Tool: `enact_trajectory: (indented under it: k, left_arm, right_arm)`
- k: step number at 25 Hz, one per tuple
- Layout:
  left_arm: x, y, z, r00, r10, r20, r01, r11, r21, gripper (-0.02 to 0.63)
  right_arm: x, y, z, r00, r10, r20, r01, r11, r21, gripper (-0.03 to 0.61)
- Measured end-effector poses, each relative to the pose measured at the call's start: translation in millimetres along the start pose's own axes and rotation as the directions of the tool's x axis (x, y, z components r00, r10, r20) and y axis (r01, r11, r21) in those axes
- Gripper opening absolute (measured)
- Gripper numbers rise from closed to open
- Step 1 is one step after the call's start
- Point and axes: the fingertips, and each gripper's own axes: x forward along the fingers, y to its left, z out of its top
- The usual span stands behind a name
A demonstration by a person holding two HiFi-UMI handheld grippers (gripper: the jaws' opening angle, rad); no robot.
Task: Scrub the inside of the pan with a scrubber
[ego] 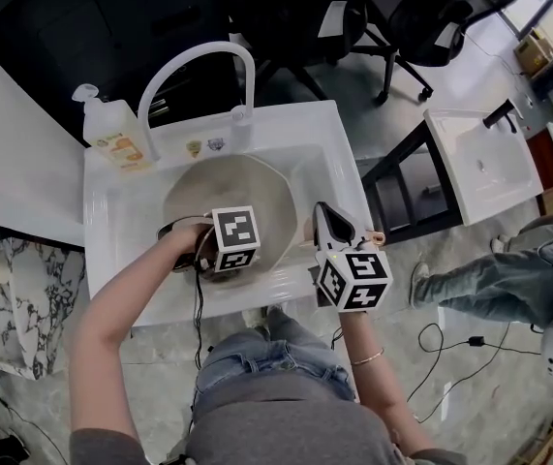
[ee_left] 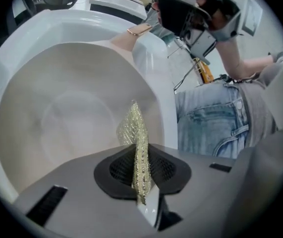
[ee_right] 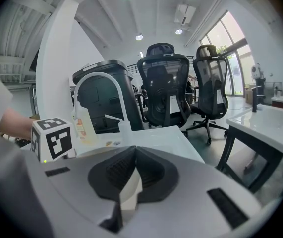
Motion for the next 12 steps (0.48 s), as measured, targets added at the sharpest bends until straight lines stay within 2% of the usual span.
enact_trajectory:
  k: [3, 6, 9, 12]
  left_arm:
    - [1.2, -2.3, 19.4, 0.996, -0.052, 0.074, 0.055, 0.998, -0.042, 0.058]
    - [-1.0, -3.4, 38.1, 0.980, -0.109, 0.167, 0.126, 0.988, -0.092, 0.058]
    - [-4.9, -6.0, 58.1, 0.946, -0.174, 0.273, 0.216, 0.967, -0.134, 0.058]
    - [-11.8, -2.0, 79.5, 0.896, -0.212, 0.391, 0.299, 0.938, -0.176, 0.059]
  right_arm:
    - [-0.6, -2.5, 1.4, 1.000, -0.003, -0.001, 0.003, 1.000, 0.000, 0.011]
    - [0.1, -5.5, 1.3, 1.000, -0.004, -0.003, 0.004, 1.000, 0.000, 0.011]
    - [1.0, -8.9, -1.1, 1.000, -0.004, -0.011, 0.004, 1.000, 0.004, 0.011]
    - [3.8, -11.8, -0.9, 1.000, -0.003, -0.018, 0.003, 1.000, 0.005, 0.011]
